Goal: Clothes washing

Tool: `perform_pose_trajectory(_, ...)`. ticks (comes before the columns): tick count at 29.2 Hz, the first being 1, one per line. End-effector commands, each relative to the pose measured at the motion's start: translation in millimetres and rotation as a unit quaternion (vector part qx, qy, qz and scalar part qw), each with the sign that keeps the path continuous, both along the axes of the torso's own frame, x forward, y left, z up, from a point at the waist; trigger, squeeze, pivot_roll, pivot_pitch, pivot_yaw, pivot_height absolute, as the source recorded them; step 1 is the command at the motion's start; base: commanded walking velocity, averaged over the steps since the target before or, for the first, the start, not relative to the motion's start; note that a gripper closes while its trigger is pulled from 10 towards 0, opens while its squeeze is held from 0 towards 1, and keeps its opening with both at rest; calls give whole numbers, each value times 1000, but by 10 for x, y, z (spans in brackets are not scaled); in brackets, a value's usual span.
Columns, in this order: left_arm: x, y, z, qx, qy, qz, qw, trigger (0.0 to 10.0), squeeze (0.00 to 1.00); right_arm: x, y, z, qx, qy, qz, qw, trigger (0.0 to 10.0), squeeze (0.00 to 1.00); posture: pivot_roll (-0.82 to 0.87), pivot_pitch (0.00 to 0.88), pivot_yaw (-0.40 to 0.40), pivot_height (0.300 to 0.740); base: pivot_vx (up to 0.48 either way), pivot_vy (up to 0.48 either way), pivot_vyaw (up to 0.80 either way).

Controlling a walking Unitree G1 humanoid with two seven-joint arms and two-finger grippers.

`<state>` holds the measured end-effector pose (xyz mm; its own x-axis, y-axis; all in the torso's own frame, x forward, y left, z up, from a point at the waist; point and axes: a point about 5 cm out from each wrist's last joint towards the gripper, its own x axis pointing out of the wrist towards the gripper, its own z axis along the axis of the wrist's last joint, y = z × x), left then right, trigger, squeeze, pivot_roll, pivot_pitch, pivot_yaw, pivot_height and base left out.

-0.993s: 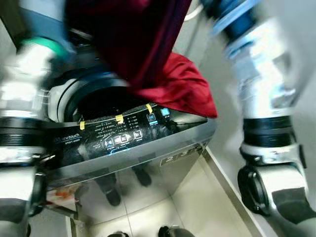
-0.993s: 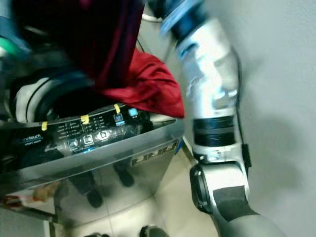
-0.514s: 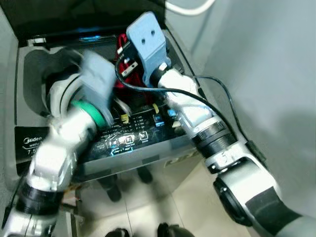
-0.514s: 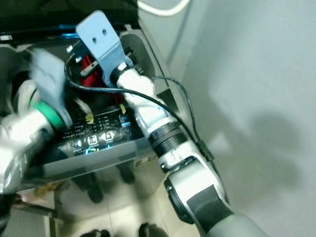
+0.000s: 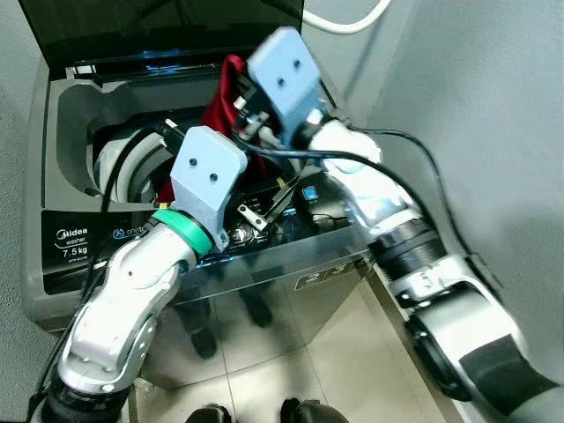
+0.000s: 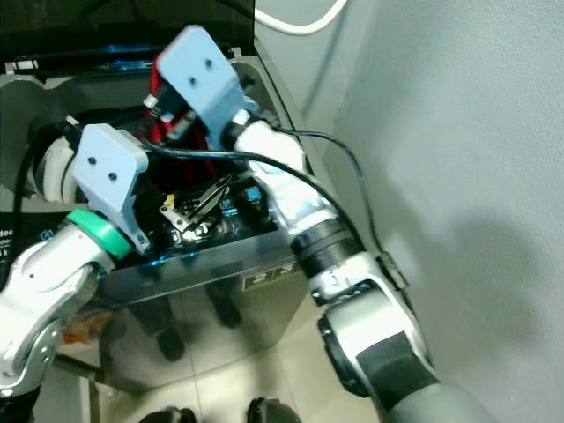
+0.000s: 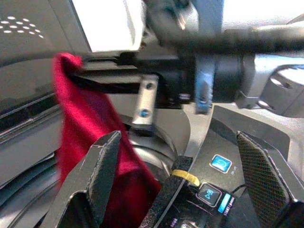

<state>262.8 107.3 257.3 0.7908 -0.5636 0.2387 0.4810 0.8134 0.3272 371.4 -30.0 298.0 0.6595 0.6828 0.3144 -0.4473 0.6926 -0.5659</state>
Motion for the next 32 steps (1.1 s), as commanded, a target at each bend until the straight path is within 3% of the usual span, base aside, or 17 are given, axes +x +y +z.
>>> perform_pose_trajectory(1, -43, 2, -34, 4, 8, 12, 1000, 10000, 0, 7, -32, -24, -21, -1, 2, 1000, 10000, 1000, 76, 127, 2, 740, 0, 0, 0)
perform_pose_trajectory(4, -33, 27, -32, 6, 1, 42, 999, 10000, 0, 49, -143, -15, -16, 4, -8, 1000, 10000, 1000, 79, 128, 1, 740, 0, 0, 0)
perform_pose_trajectory(13, -47, 21, -48, 3, 5, 50, 999, 10000, 0, 65, -264, 64, 14, 1, -26, 1000, 10000, 1000, 79, 131, 0, 740, 0, 0, 0)
perform_pose_trajectory(14, -48, 21, -48, 3, 5, 51, 999, 10000, 0, 64, -281, 77, 15, 1, -25, 1000, 10000, 0, 79, 132, 0, 740, 0, 0, 0)
perform_pose_trajectory(18, -57, 23, -47, 2, 5, 55, 998, 10000, 0, 76, -345, 104, 28, 12, -21, 999, 10000, 0, 79, 132, -1, 740, 0, 0, 0)
perform_pose_trajectory(22, -83, 62, -32, 0, -11, 86, 996, 10000, 0, 103, -564, 98, 57, 47, -5, 997, 10000, 0, 83, 134, -4, 740, 0, 0, 0)
perform_pose_trajectory(26, -115, 121, -8, -3, -30, 117, 993, 10000, 0, 9, -696, -60, 1, 75, 52, 996, 10000, 0, 91, 138, -3, 740, 0, 0, 0)
perform_pose_trajectory(29, -123, 139, 0, -3, -35, 124, 992, 10000, 0, -18, -726, -100, -16, 79, 62, 995, 10000, 0, 91, 138, -3, 740, 0, 0, 0)
perform_pose_trajectory(31, -124, 297, 71, -12, -51, 165, 985, 10000, 0, -88, -894, -183, -41, 92, 76, 992, 10000, 0, 92, 137, 0, 740, 0, 0, 0)
perform_pose_trajectory(32, -124, 297, 71, -12, -51, 165, 985, 10000, 0, -88, -894, -183, -41, 92, 76, 992, 10000, 0, 92, 137, 0, 740, 0, 0, 0)
